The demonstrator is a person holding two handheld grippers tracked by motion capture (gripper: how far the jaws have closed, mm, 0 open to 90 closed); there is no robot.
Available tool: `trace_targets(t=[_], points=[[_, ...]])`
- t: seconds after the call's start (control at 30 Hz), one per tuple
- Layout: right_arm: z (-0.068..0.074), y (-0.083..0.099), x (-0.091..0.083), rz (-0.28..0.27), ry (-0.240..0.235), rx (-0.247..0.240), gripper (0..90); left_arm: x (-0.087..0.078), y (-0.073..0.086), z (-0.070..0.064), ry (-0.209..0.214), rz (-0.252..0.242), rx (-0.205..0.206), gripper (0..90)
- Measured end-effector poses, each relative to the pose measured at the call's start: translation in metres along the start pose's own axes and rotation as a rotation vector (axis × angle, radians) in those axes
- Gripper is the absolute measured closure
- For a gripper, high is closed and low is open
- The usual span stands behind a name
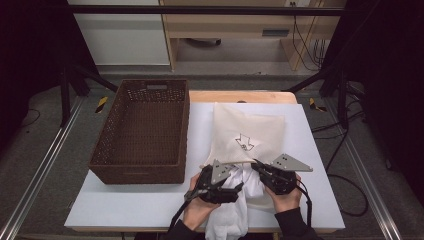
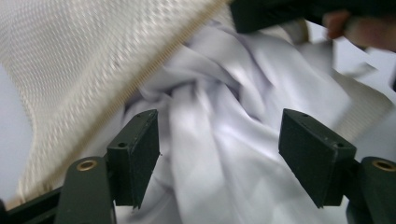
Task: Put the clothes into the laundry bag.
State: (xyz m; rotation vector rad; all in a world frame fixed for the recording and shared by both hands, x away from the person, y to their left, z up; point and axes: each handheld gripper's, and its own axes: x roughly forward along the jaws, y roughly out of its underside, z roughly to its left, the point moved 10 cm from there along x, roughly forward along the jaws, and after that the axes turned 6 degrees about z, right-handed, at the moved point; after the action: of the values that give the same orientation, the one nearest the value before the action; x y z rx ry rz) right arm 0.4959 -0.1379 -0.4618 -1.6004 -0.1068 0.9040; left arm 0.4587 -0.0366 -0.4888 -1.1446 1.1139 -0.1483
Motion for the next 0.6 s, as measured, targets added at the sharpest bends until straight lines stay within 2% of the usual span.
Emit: trace_targets(t=[0.1,0.2,0.23,0.3,0.33,0.37,0.43,0.5,0.53,0.6], points=[[0.0,0.001,0.0,0.001,0.001,0.0,87.7,0.0,0.017,-0.008,0.011,0.024,0.0,25.8],[0.0,0.001,0.001,0.001,-0.002,-0.001,87.6,0.014,0.035,-0.01,0.009,0.076,-0.01,27.4],[0.001,0.001,0.001,0.004,-0.002,0.0,87.6,0.021,0.041,-0.01,0.021,0.095,-0.019,29.0],[0.002,0.001,0.002,0.004,-0.005,-0.004,87.6,0.034,0.048,-0.012,0.052,0.128,-0.036,41.3],[0.002,0.002,0.003,0.008,-0.007,-0.004,87.7,0.035,0.046,-0.012,0.059,0.106,-0.047,46.0],[0.003,0.002,0.003,0.009,-0.008,-0.006,87.6,0.034,0.043,-0.014,0.08,0.097,-0.065,60.4],[0.003,0.003,0.004,0.01,-0.011,-0.01,87.7,0.034,0.037,-0.015,0.075,0.096,-0.05,75.1],[0.004,0.001,0.004,0.007,-0.019,-0.008,87.7,0.033,0.026,-0.018,0.086,0.07,-0.037,84.5],[0.004,0.001,0.004,0.007,-0.019,-0.008,87.7,0.033,0.026,-0.018,0.086,0.07,-0.037,85.0],[0.007,0.0,0.002,-0.001,-0.03,-0.009,87.8,0.034,0.016,-0.019,0.077,0.051,-0.026,85.4]])
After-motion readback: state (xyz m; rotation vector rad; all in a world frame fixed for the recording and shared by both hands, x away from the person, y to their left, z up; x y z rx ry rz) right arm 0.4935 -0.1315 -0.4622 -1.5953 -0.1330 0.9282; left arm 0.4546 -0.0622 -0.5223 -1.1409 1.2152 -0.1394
